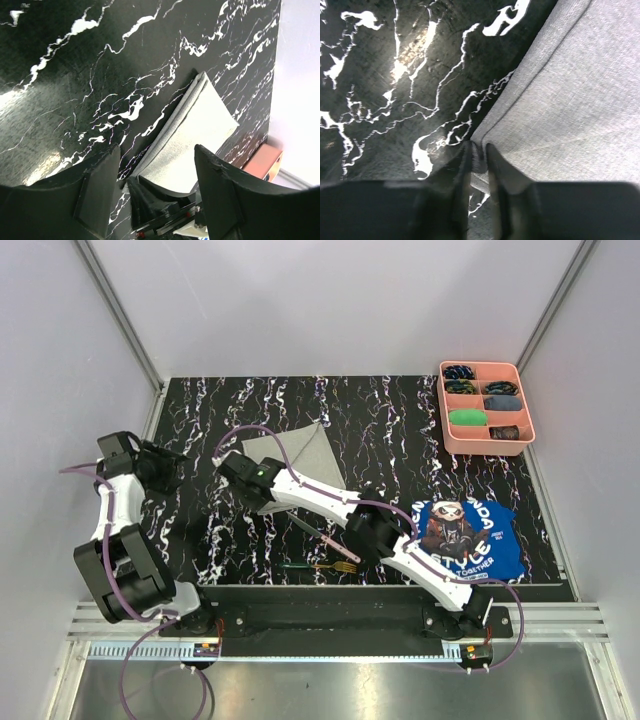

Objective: Fold the napkin into a case and place the utensils inside
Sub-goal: Pick up the upper triangle-folded napkin from the center of the board.

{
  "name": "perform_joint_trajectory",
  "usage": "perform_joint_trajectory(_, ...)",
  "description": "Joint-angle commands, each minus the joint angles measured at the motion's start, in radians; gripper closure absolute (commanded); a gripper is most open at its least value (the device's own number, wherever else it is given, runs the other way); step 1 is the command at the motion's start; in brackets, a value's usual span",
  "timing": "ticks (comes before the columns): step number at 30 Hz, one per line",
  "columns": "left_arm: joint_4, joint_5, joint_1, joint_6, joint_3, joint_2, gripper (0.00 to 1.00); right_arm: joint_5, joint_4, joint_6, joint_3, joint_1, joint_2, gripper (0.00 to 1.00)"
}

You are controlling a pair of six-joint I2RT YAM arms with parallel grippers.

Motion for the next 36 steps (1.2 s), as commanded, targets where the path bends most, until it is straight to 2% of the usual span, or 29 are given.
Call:
perform_joint_trajectory(1,0.120,0.116,0.005,0.046,-0.036,0.017,0.34,0.065,-0.069,-0.024,-0.047,-0.004,0.022,0.86)
perform_joint_trajectory(2,0.145,0.160,0.005,0.045,-0.045,0.020,0.33,0.071,-0.069,-0.024,-0.036,-0.006,0.021,0.95)
perform_joint_trajectory(3,0.168,0.179,0.006,0.040,-0.064,0.030,0.32,0.076,-0.066,-0.021,-0.030,-0.008,0.018,0.99)
perform_joint_trajectory(7,0.367,0.293,-0.012,-0.004,-0.119,0.068,0.27,0.071,-0.031,-0.010,-0.030,-0.014,-0.058,1.00)
perform_joint_trajectory(12,0.394,0.368,-0.107,-0.018,-0.052,0.223,0.25,-0.027,0.090,0.013,-0.149,-0.049,-0.201,1.00)
perform_joint_trajectory(15,0.490,0.403,-0.154,-0.082,-0.042,0.287,0.25,-0.114,0.122,0.025,-0.191,-0.080,-0.264,1.00)
perform_joint_trajectory(23,0.541,0.322,-0.219,-0.123,-0.019,0.340,0.24,-0.217,0.138,0.033,-0.223,-0.120,-0.292,1.00)
perform_joint_trajectory(36,0.537,0.259,-0.276,-0.146,0.079,0.487,0.27,-0.239,0.170,0.048,-0.260,-0.126,-0.332,1.00)
